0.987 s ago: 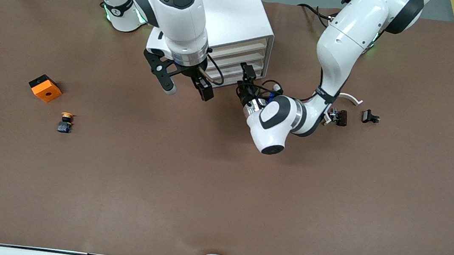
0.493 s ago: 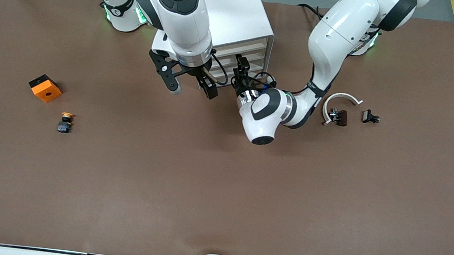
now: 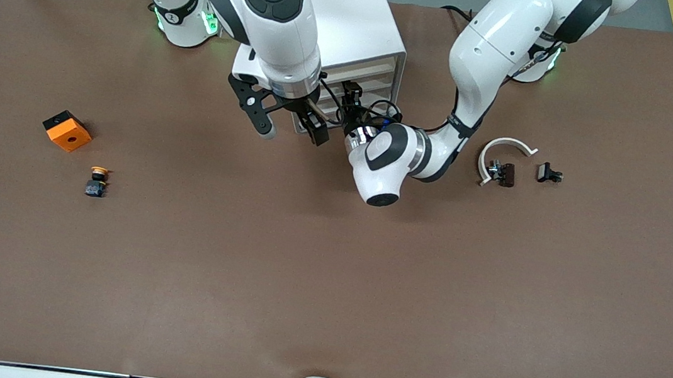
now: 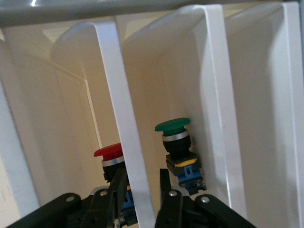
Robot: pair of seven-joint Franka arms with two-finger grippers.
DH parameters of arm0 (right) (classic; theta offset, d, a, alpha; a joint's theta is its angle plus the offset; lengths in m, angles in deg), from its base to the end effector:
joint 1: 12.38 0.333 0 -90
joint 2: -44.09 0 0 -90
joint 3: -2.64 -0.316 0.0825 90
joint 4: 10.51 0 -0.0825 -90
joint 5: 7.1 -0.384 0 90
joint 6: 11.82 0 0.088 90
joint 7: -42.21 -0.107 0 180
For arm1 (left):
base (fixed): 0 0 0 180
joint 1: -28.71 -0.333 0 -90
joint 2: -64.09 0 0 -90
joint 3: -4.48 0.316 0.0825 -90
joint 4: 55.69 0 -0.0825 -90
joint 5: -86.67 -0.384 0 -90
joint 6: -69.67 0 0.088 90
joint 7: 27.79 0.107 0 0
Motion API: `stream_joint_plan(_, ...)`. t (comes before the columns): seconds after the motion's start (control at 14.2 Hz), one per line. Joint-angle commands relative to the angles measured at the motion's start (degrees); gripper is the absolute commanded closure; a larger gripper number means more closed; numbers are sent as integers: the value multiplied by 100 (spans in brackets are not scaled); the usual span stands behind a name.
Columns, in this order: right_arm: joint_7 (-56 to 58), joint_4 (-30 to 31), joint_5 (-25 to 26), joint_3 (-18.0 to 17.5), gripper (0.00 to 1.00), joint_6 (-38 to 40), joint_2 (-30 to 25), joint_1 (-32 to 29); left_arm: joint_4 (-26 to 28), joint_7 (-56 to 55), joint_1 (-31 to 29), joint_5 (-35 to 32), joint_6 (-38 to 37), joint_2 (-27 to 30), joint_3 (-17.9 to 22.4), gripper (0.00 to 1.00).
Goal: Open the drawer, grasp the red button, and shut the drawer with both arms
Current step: 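Grasp the drawer handle with the left gripper, then pull the drawer open with the left gripper while the right gripper reaches in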
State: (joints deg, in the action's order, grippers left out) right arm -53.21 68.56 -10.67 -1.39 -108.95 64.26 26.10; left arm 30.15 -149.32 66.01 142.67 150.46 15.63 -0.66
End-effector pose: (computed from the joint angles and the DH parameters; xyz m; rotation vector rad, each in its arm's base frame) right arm 0.4892 0.4468 0.5116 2.7982 -1.4147 -0.1462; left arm 0.4039 -0.4921 0.1833 -1.3281 -1.5707 1.3914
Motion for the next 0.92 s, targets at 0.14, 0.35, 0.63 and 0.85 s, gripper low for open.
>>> stream_joint_plan(0.14,-143,-137,-39,43,0,27,144,64,91,-29,128,112,121,64,49,97)
stream_joint_plan(0.35,-143,-146,-21,43,0,27,180,72,91,-29,84,112,130,38,84,100)
stream_joint_plan(0.63,-143,-146,-21,43,0,27,189,81,64,-46,-74,104,121,46,93,100)
stream_joint_plan(0.85,-152,-155,-3,43,0,-43,233,169,64,-29,-179,95,121,29,154,100)
